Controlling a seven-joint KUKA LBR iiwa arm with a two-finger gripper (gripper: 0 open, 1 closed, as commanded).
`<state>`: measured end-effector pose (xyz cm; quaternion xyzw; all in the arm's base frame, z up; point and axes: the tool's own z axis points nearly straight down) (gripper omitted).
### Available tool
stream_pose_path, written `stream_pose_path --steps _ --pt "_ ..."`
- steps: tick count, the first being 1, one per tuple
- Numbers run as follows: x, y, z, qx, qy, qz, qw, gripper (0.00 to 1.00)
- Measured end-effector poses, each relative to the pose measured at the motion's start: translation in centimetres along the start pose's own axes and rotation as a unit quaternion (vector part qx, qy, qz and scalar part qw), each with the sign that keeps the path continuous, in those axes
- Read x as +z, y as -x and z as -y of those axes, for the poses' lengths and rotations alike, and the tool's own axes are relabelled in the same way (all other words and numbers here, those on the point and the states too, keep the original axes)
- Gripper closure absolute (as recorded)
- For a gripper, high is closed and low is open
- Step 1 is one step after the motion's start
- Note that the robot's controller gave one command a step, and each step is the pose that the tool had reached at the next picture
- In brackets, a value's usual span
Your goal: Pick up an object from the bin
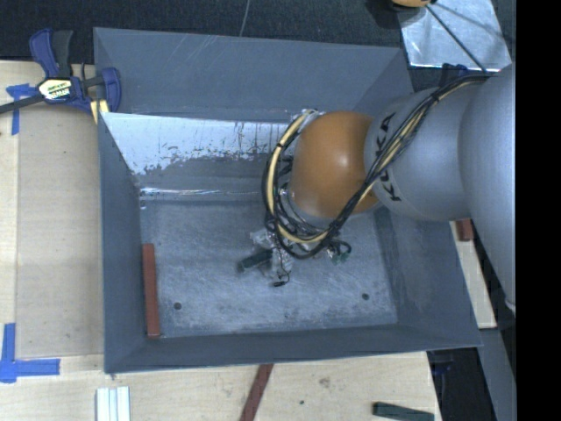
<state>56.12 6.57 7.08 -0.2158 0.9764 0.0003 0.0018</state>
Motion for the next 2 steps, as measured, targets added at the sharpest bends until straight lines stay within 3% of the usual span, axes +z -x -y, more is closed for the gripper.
stream_pose_path --steps 1,2 --pt "0.0 0.0 0.0 0.0 0.0 0.0 1.0 1.0" --pt "-15.8 -1.5 -2.0 -0.01 -0.001 0.001 1.0 1.0"
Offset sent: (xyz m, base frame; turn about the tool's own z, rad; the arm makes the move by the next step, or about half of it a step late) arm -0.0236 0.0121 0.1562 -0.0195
